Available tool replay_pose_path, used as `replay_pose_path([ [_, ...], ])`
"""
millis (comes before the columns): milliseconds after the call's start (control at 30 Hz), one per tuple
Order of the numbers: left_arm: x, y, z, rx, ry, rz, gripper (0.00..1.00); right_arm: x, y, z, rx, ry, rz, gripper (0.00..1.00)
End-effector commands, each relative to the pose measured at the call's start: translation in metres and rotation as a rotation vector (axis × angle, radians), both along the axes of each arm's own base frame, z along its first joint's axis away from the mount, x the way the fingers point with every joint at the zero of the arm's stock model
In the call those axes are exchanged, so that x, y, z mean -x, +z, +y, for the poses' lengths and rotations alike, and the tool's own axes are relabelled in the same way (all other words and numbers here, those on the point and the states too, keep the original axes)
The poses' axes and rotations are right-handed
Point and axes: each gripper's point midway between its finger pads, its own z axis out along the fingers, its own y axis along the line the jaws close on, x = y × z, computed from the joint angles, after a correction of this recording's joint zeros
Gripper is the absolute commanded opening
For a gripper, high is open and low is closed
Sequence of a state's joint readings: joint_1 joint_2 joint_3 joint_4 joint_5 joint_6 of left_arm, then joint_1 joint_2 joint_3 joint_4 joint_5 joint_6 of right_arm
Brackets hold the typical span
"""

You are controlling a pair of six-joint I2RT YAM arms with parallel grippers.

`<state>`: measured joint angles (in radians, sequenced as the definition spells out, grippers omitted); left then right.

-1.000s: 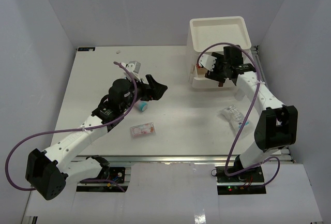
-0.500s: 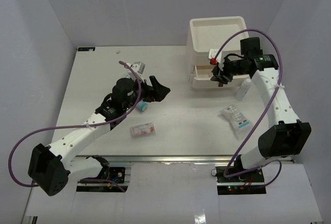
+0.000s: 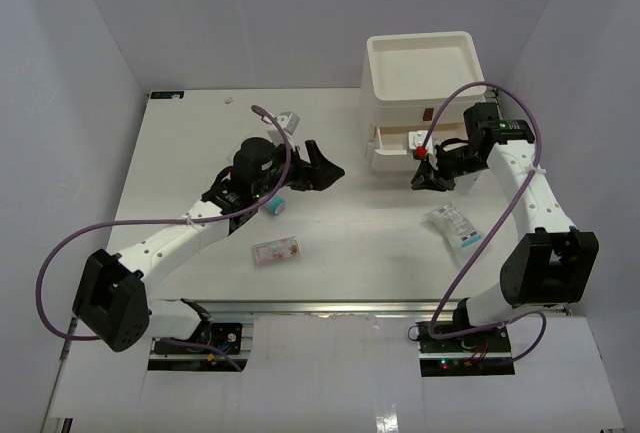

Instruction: Organize the makeup

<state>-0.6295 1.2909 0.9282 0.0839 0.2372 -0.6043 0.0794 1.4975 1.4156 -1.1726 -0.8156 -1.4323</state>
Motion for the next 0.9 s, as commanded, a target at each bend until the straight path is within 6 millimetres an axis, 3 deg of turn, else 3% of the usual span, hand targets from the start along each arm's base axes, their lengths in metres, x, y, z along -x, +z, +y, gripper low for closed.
replay_pose_path([
  [0, -0.014, 0.036, -0.016, 0.069, -0.056, -0.051, 0.96, -0.001, -0.011, -0.014, 0.068, 0.05, -0.093, 0.22],
  [167, -0.033, 0.037, -0.028, 0.038, -0.075, -0.024, 0.93, 0.001, -0.018, -0.006, 0.021, 0.06, -0.066, 0.22],
  [300, -0.036, 0.028, -0.012, -0.002, 0.004, -0.006, 0.93, 0.042, -0.017, 0.039, -0.073, 0.189, 0.013, 0.38],
  [400, -0.034, 0.019, 0.025, -0.051, 0.129, 0.028, 0.94, 0.074, -0.023, 0.068, -0.09, 0.265, 0.06, 0.48],
  [500, -0.024, 0.025, 0.071, -0.093, 0.277, 0.035, 0.95, 0.106, -0.033, 0.115, -0.11, 0.398, 0.067, 0.61],
  [567, -0.024, 0.027, 0.111, -0.141, 0.437, 0.026, 0.96, 0.113, -0.042, 0.138, -0.099, 0.426, 0.092, 0.67],
  [667, -0.003, 0.036, 0.149, -0.167, 0.557, 0.018, 0.97, 0.115, -0.054, 0.177, -0.087, 0.428, 0.122, 0.79],
  [733, 0.007, 0.04, 0.169, -0.169, 0.635, 0.013, 0.97, 0.122, -0.06, 0.198, -0.074, 0.438, 0.145, 0.93],
  [867, 0.036, 0.051, 0.199, -0.134, 0.727, 0.008, 0.97, 0.115, -0.078, 0.247, -0.07, 0.419, 0.117, 0.9],
])
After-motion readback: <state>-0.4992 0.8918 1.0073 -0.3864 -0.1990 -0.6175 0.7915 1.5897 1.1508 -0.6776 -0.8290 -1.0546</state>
